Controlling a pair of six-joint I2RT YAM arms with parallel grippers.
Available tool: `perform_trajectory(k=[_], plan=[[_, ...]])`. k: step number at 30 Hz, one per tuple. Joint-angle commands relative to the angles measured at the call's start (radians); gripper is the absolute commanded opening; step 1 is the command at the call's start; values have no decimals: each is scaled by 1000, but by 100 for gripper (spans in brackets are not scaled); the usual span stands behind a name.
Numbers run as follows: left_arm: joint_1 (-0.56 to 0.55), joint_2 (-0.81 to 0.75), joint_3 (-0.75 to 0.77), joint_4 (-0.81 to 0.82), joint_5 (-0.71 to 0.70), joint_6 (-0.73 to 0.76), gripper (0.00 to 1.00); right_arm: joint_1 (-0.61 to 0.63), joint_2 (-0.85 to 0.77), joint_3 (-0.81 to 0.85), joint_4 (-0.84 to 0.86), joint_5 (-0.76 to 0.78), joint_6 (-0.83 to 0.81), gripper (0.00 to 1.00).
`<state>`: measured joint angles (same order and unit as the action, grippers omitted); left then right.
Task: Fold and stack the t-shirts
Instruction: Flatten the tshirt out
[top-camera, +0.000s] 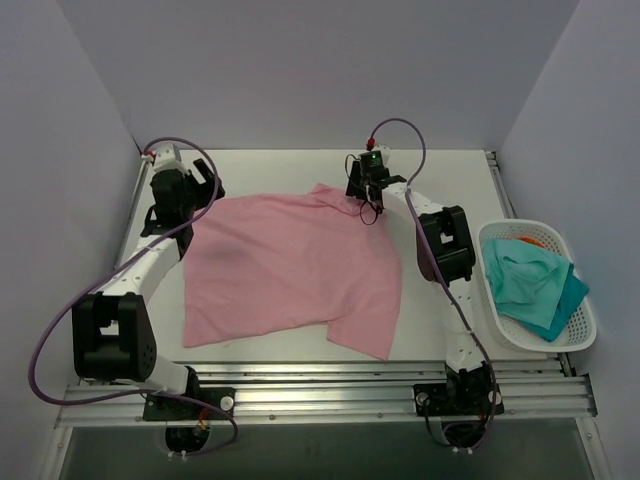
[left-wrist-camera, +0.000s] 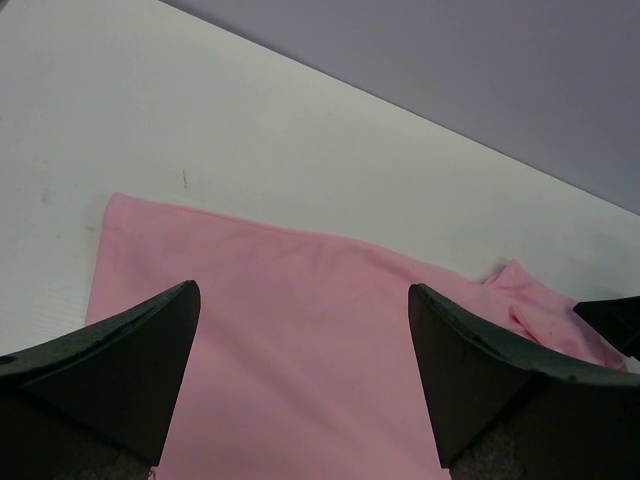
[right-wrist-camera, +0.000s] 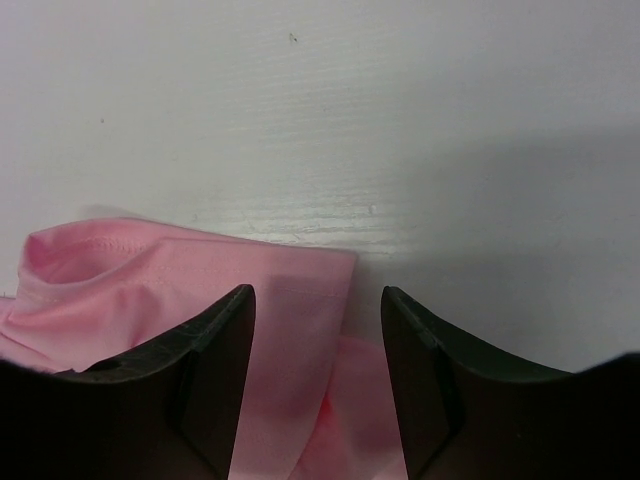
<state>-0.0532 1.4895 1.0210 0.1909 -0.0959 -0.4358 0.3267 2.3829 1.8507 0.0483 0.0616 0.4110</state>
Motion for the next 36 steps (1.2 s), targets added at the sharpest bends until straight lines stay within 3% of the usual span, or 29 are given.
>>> perform_trajectory(k=[1,8,12,16,25,36], plan=[[-7,-9,14,45,10,14,94,-5,6,28,2,-9,8,49],[-10,-6,16,45,5,17,94,-5,13,30,12,-20,12,38],[-11,-8,16,44,5,17,94,-5,25,41,9,-25,17,15],[-11,-6,16,44,7,19,94,-3,33,44,9,-26,17,3],[-22,2,22,42,5,20,94,6,13,51,18,-25,15,0],[-23,3,25,39,-2,29,94,-3,42,194,25,10,-14,0]])
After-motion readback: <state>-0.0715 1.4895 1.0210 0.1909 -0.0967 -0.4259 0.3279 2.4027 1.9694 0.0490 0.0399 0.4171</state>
